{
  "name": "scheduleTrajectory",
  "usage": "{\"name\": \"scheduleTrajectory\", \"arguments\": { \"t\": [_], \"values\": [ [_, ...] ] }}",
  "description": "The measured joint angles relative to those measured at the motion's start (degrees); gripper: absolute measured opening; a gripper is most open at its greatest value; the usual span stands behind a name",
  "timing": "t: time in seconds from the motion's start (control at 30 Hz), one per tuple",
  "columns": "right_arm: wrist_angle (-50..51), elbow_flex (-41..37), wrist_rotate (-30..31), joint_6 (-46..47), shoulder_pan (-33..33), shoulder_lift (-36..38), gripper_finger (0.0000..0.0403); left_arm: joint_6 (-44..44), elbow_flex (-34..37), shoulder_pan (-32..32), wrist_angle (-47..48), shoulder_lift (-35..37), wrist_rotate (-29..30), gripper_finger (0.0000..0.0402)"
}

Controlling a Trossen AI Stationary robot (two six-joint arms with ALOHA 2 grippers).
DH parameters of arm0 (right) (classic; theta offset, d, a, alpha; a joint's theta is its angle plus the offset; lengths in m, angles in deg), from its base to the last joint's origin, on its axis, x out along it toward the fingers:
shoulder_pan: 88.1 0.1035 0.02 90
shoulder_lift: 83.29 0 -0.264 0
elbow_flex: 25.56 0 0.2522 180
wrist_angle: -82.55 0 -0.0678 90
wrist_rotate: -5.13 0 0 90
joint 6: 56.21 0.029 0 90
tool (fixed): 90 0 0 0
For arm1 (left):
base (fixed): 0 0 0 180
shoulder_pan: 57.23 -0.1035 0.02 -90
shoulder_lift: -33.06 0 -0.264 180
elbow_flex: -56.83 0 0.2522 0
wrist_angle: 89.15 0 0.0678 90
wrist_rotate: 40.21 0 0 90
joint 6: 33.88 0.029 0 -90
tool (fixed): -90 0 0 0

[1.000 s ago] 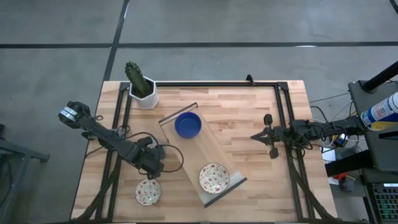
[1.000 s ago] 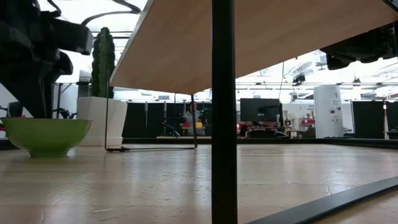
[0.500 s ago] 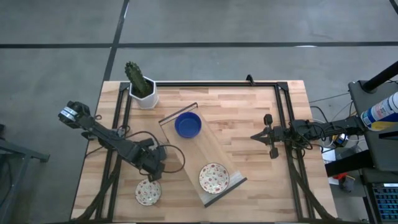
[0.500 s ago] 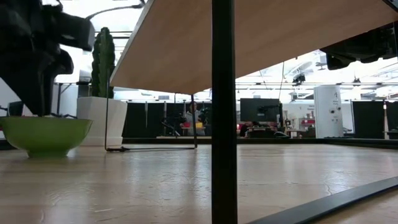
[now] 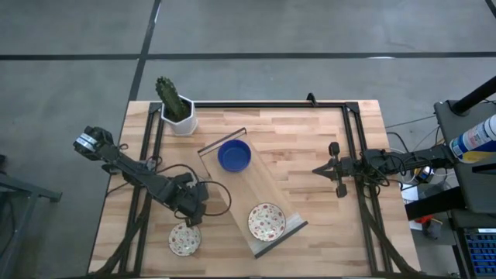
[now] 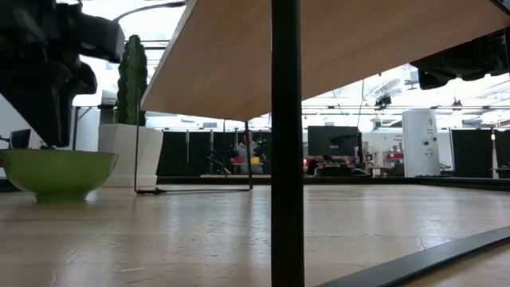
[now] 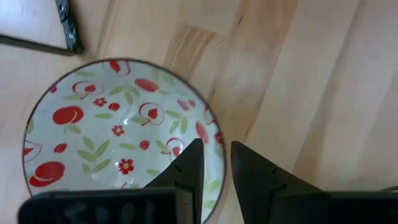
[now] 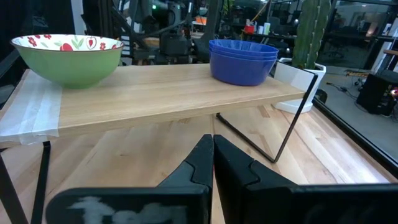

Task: Pick & Place Mini bowls
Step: Stack the top white patterned bowl on the white patterned bowl on the shelf

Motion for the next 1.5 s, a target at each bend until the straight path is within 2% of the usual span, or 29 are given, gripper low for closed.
{"name": "scheduleTrajectory", "arguments": {
  "t": [0.77,0.87,1.07,1.3,1.5],
  "values": [
    [0.00,0.00,0.00,0.00,-0.01,0.00,0.0008,-0.71,5.02,0.00,-0.43,0.00,-0.33,0.0074],
    [0.00,0.00,-0.02,0.00,0.00,0.00,0.0008,-0.85,5.52,0.00,-0.39,-0.02,-0.33,0.0063],
    [0.00,0.00,0.00,0.00,0.00,0.00,0.0008,-0.15,5.22,0.00,-0.07,0.09,1.51,0.0012],
    [0.01,0.00,0.00,0.00,-0.02,0.02,0.0008,0.21,4.69,0.00,0.80,0.07,2.08,0.0009],
    [0.02,0.00,-0.01,0.00,0.00,0.00,0.0008,-0.25,0.81,0.85,5.02,-0.02,1.82,0.0005]
  ]
}}
